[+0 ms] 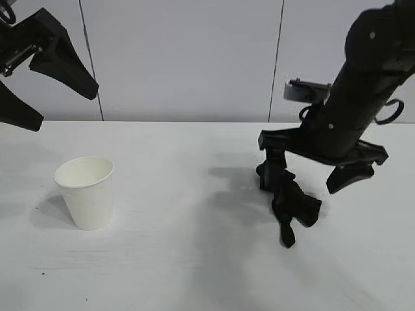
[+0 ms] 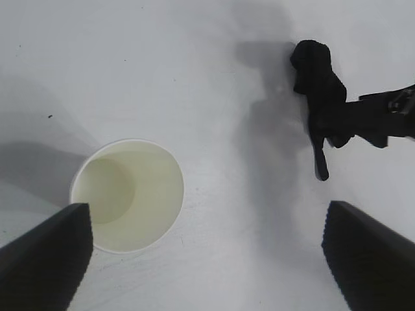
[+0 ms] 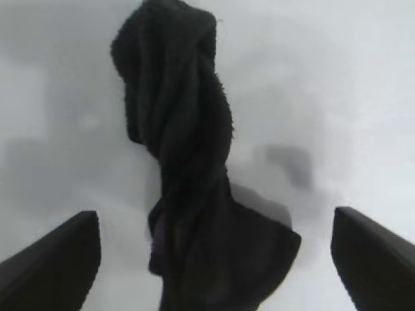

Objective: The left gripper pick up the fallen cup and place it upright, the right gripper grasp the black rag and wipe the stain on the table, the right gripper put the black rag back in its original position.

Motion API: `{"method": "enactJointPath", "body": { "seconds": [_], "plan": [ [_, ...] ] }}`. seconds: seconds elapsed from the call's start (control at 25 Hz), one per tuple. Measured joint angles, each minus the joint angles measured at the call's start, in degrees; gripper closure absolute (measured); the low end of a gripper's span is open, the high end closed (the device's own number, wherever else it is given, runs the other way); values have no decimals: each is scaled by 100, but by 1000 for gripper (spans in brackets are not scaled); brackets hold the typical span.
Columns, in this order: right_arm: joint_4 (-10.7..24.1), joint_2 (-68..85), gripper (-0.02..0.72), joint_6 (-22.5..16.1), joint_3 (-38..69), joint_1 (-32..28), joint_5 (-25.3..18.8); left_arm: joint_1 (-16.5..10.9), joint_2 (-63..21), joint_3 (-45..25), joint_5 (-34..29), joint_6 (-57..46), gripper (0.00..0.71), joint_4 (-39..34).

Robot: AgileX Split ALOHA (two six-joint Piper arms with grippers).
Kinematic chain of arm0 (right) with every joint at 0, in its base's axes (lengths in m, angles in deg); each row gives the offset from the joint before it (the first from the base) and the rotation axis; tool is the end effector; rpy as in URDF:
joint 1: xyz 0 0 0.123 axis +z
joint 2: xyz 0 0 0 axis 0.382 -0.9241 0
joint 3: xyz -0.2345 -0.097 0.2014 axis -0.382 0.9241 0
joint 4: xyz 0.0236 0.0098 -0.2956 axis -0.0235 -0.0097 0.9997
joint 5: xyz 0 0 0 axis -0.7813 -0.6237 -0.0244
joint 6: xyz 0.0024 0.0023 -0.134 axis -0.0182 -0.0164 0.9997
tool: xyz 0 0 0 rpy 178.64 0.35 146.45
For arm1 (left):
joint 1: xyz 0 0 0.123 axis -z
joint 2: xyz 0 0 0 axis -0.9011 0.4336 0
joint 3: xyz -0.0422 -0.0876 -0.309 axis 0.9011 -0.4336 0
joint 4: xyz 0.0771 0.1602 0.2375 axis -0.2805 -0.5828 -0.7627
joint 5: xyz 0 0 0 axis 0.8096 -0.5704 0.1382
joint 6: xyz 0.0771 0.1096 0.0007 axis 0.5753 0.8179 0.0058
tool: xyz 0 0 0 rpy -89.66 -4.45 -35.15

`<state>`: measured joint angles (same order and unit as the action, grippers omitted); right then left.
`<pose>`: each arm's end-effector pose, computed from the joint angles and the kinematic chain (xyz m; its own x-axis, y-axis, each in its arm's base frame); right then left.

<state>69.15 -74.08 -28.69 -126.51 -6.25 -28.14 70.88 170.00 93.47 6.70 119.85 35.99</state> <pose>0.4126 0.1255 0.1412 -0.9147 0.0030 -0.4042 -0.0608 0.9876 0.1450 0.3635 -0.1111 0.2281 -0.8835 0.0128 -0.4682 0.2716 0.8284 -0.4899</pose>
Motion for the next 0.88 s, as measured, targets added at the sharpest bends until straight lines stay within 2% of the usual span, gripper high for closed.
{"method": "enactJointPath", "body": {
  "seconds": [0.16,0.28,0.36,0.48,0.64,0.88],
  "plan": [
    [-361,863,14,11,0,-84,-217,0,0,0,0,0,16,0],
    [-427,1369,9,39,0,-235,-460,0,0,0,0,0,16,0],
    [-457,1481,9,150,0,-362,-654,0,0,0,0,0,16,0],
    [-690,1497,9,414,17,-494,-917,0,0,0,6,0,16,0],
    [-990,1497,9,642,19,-514,-941,0,0,0,6,0,16,0],
    [-1059,1486,9,748,19,-514,-941,0,0,0,11,0,16,0]
  ]
}}
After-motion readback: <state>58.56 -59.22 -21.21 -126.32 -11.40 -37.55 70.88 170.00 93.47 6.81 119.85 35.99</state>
